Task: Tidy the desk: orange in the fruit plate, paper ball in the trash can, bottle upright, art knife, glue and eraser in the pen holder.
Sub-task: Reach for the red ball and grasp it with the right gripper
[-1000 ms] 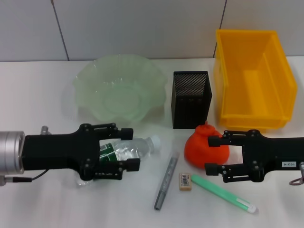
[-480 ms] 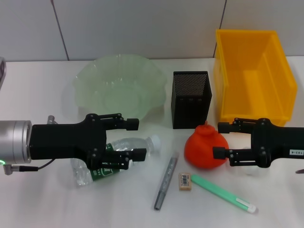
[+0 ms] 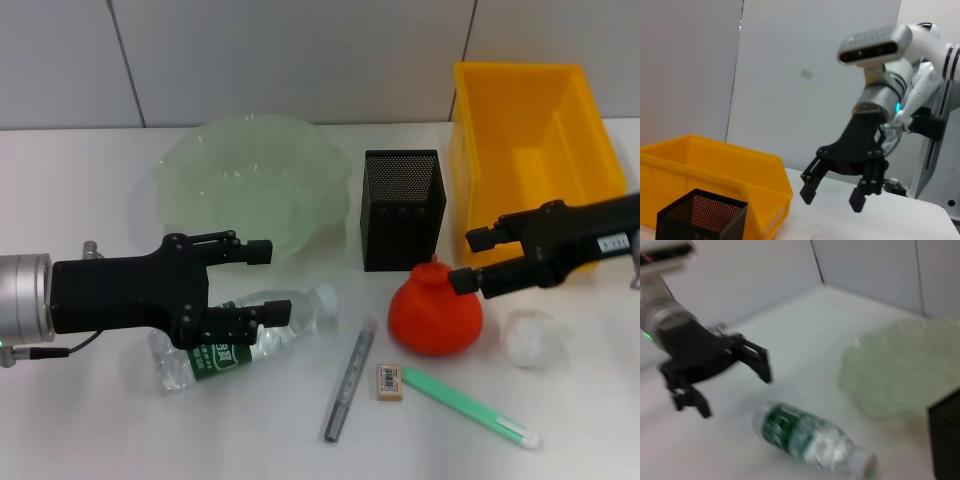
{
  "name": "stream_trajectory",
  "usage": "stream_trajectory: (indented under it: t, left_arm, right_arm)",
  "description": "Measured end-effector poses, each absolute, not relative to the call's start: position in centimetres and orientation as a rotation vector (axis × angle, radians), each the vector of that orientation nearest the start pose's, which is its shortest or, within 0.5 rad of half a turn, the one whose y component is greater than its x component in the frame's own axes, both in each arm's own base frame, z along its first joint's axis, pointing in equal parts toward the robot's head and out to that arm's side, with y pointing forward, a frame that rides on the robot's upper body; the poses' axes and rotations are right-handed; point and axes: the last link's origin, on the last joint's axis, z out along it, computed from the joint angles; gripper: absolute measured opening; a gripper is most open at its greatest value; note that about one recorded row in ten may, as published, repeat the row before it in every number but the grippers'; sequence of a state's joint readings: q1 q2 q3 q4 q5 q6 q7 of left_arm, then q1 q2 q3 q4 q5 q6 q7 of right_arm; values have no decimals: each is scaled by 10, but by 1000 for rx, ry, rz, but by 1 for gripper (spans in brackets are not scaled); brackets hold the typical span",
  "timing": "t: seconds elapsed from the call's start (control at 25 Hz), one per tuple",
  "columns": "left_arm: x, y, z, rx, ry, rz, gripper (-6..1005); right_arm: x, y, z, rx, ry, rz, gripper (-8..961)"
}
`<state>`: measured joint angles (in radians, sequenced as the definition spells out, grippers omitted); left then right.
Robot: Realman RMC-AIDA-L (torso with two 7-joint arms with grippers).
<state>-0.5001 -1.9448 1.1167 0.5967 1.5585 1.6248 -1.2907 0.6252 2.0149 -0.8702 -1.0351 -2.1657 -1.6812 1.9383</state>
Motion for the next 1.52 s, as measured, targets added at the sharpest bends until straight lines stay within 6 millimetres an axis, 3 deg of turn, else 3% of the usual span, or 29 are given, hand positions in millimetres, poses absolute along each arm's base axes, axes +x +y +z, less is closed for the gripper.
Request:
stream_trajectory:
  t: [0.08, 0.28, 0.6, 0.96, 1.52]
  left_arm:
    - [-240, 321, 12, -2866, -378, -879, 796]
    - [-240, 319, 11, -2864, -381, -884, 796]
    - [-240, 319, 10, -2863, -392, -885, 795]
    - [-242, 318, 10, -2858, -409, -882, 795]
    - [-243, 319, 11, -2857, -409, -876, 794]
  right_arm:
    - [188, 376, 53, -2869, 838, 108, 818]
    - [166, 391, 51, -2845, 890, -107, 819]
    - [162, 396, 18, -2819, 822, -356, 819]
    - [173, 401, -16, -2762, 657, -430, 813]
    - [172, 400, -38, -2829, 604, -387, 775]
